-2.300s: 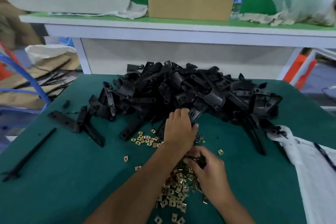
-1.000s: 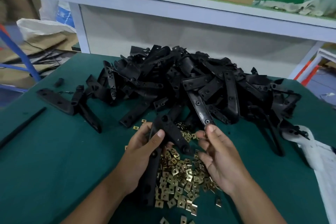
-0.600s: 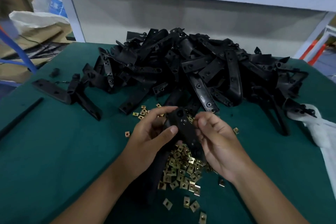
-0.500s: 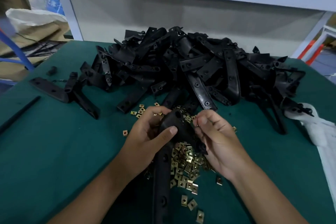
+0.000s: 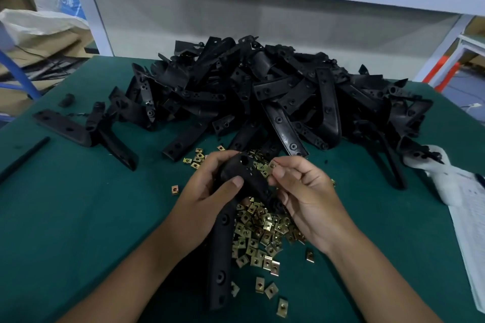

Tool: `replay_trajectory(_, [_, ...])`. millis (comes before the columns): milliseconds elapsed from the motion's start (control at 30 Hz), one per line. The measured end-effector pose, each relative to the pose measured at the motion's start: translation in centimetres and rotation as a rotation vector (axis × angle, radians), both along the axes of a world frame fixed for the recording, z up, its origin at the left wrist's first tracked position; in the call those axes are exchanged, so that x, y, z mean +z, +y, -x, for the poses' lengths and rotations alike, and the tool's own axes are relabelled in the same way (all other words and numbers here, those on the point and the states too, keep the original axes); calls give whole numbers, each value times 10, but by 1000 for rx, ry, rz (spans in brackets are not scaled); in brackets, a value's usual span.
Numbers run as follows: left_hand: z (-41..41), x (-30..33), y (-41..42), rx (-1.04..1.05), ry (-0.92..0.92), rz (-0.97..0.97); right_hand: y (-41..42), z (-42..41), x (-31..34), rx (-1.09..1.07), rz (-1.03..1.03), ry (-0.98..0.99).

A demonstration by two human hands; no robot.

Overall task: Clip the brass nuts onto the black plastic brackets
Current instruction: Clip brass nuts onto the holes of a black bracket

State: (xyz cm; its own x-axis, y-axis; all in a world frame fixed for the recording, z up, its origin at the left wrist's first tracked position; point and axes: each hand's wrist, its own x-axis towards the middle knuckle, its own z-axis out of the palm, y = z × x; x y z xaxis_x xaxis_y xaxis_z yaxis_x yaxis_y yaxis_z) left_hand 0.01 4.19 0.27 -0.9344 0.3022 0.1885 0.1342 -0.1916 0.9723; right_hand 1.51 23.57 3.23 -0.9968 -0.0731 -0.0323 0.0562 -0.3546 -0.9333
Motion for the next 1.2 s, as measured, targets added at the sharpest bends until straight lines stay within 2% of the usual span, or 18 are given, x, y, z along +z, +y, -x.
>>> replay_trajectory(167, [-2,6,0,-5,24,53,-2,-1,-4,-8,-75,22])
replay_trajectory(433, [-4,9,4,13,129,130,-6,-6,-2,21,-42,57])
replay_trajectory(1200, [-4,5,4,27,57,73,-5,-4,-2,15,-90,86])
